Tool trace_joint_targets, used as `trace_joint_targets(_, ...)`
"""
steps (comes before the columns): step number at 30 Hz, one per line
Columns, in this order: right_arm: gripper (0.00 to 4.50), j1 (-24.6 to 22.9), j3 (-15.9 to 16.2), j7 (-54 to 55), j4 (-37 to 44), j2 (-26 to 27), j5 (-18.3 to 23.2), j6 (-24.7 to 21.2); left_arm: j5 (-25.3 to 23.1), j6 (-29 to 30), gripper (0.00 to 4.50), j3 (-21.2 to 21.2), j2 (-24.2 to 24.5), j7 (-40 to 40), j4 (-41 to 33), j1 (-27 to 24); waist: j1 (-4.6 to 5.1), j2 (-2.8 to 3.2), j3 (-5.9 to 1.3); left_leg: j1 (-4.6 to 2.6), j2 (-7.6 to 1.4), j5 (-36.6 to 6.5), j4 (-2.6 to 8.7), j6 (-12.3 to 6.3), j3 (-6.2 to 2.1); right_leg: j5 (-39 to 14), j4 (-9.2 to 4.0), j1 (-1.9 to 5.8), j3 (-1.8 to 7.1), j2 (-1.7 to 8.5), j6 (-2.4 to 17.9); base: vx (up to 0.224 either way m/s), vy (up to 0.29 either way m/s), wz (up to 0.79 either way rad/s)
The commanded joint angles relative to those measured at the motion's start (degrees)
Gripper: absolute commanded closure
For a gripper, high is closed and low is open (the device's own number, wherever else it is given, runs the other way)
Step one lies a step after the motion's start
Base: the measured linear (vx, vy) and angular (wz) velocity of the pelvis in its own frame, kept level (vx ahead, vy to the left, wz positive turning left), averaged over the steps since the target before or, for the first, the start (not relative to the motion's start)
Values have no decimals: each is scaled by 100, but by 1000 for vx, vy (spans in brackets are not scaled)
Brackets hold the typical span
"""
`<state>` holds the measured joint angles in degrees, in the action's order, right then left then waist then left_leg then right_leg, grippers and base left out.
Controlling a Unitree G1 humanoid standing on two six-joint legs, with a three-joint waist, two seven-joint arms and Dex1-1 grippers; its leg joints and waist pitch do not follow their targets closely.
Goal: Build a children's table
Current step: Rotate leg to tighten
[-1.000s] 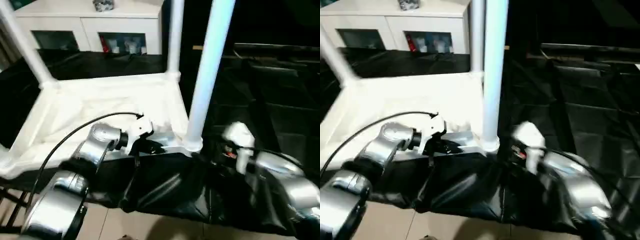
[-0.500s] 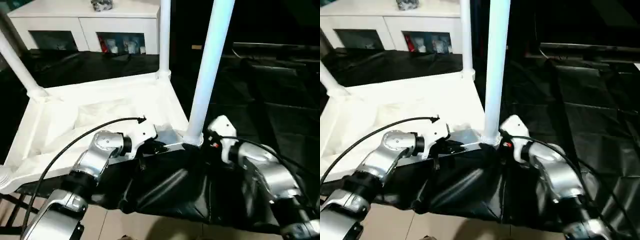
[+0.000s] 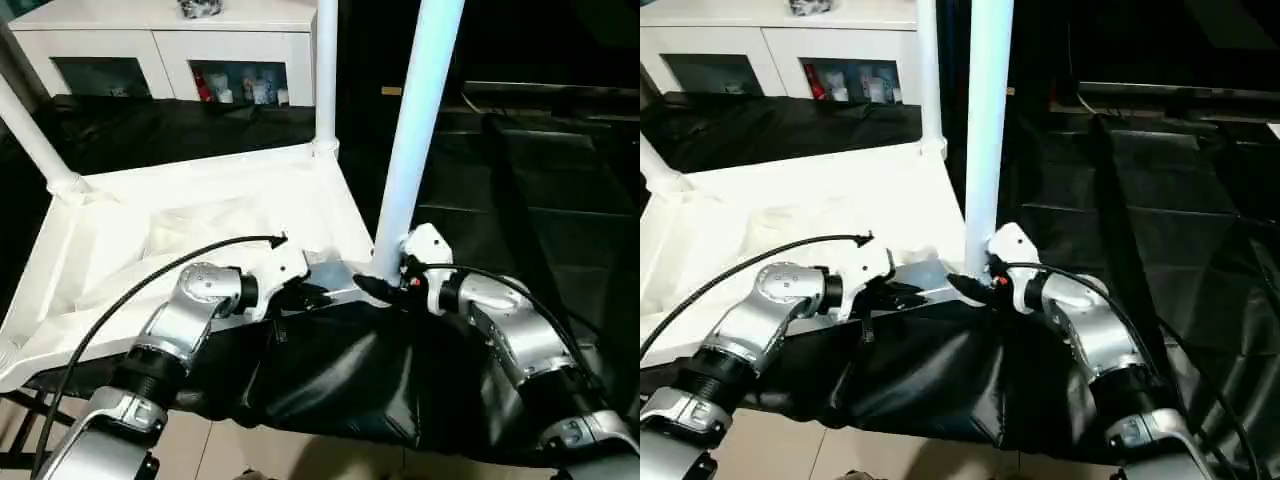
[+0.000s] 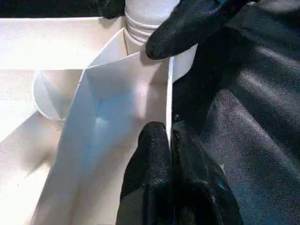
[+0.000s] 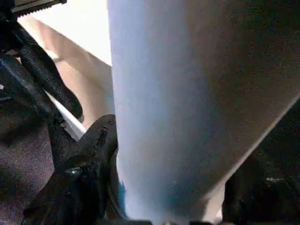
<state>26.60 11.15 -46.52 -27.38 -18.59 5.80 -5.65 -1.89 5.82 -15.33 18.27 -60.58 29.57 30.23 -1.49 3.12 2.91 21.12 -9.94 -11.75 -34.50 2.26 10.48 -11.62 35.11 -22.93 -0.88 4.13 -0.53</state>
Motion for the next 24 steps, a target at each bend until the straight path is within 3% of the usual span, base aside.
trace_joint_targets(1, 177, 90, 36, -51, -72, -13, -123, 94, 14, 168, 450, 45, 148, 9, 200, -233, -76, -144, -376, -4, -256, -505, 357, -589, -82, 0, -317, 327, 149, 365, 1811, 0, 0, 0)
trace_joint_targets(7, 181, 167, 113, -196, -318, -15, -164, 264, 56, 255, 450, 85, 203, 24, 135, -257, -66, -166, -376, -8, -261, -513, 356, -598, -74, -72, -317, 314, 147, 360, 1816, 0, 0, 0)
trace_joint_targets(14, 181, 214, -1, 263, -526, 156, -256, 325, -9, 474, 450, 226, -18, 664, 171, -71, -58, -134, -369, -25, -257, -570, 360, -554, -69, -148, -333, 301, 148, 350, 1835, 0, 0, 0)
trace_joint_targets(18, 181, -50, -232, 2038, -411, 1038, -428, -139, -267, 516, 450, 255, -735, 1941, 458, 299, -68, -111, -360, -66, -250, -690, 388, -325, -69, -500, -384, 270, 164, 335, 1711, 0, 0, 0)
trace_joint_targets(20, 181, -89, -279, 2439, -416, 1291, -447, -230, -322, 497, 450, 206, -883, 2098, 515, 346, -85, -134, -351, -62, -246, -764, 411, -270, -72, -646, -406, 263, 163, 336, 1595, 0, 0, 0)
trace_joint_targets(23, 181, -70, -296, 3252, -603, 1936, -515, -193, -438, 423, 450, 44, -1220, 2376, 680, 426, -95, -120, -347, -66, -241, -918, 432, -196, -78, -918, -439, 237, 168, 352, 1472, 0, 0, 0)
trace_joint_targets(24, 181, -33, -243, 3335, -659, 2052, -549, -150, -458, 402, 450, 5, -1271, 2423, 701, 432, -97, -115, -334, -75, -244, -1153, 467, -123, -90, -1216, -467, 235, 158, 358, 1364, 0, 0, 0)
